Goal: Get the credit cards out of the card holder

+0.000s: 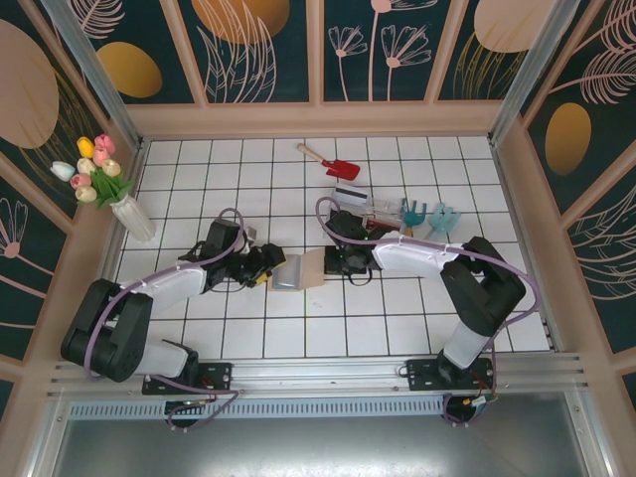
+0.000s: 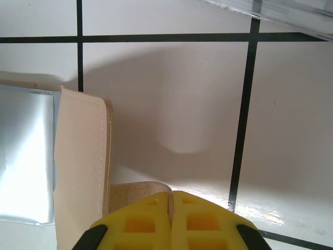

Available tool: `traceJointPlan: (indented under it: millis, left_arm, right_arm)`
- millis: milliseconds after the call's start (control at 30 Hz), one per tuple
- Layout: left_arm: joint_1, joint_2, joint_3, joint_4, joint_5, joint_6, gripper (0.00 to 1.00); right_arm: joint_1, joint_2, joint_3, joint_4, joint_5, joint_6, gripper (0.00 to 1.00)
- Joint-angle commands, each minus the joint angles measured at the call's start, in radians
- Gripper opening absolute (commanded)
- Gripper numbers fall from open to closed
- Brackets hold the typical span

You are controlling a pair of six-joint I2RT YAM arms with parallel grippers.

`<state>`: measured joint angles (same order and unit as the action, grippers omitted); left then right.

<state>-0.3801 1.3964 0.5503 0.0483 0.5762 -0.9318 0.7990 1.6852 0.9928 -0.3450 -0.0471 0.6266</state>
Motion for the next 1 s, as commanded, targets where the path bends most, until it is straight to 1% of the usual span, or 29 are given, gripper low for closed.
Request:
traceJointPlan:
  millis: [0,167,333,533,633,867,967]
  left_arm:
    - [-0.009,0.015,0.002,0.004,0.024,0.005,0.71]
    - [-0.019,0.037,0.008,0.009,0.027,-0.004,0.72]
    - [-0.020,0.051,-0.012,0.084,0.067,-0.034,0.72]
    - [-0.025,0.057,-0.010,0.155,0.125,-0.052,0.68]
    - [-0.049,0.073,0.011,0.165,0.146,-0.050,0.69]
    - [-0.118,0.115,0.058,0.209,0.127,-0.074,0.69]
    - [-0.148,0.147,0.090,0.257,0.131,-0.084,0.70]
  right_arm:
    - [-0.009,0.005,-0.019,0.014,-0.011,-0.001,0.02]
    - [-0.008,0.011,-0.030,0.030,-0.013,0.007,0.02]
    - [-0.012,0.010,-0.047,0.044,-0.026,0.018,0.02]
    - [-0.019,0.003,-0.060,0.062,-0.042,0.018,0.01]
    - [-0.018,0.002,-0.068,0.071,-0.058,0.015,0.01]
    - [-0.026,-0.018,-0.094,0.110,-0.088,0.031,0.01]
    - [-0.035,-0.060,-0.124,0.160,-0.129,0.035,0.05]
